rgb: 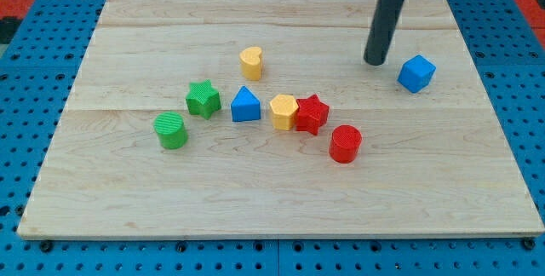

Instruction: Move the red blocks right to the yellow hexagon

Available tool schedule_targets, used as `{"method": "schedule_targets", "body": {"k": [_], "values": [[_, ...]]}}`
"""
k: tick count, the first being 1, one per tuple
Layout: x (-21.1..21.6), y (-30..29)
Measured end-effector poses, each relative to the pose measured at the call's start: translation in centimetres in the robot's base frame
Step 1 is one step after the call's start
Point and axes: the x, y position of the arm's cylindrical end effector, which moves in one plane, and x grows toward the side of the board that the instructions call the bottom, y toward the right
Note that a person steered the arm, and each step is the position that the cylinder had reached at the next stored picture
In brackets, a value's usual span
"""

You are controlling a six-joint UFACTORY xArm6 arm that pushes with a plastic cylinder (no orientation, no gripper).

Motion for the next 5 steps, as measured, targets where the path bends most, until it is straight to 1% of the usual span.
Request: {"method": "schedule_targets", "body": {"k": [1, 2, 3, 4, 5], "values": [[5.2, 1.2], [11.7, 6.2], [18.1, 0.2], [12.1, -8.3], [6.8, -10.3]]}}
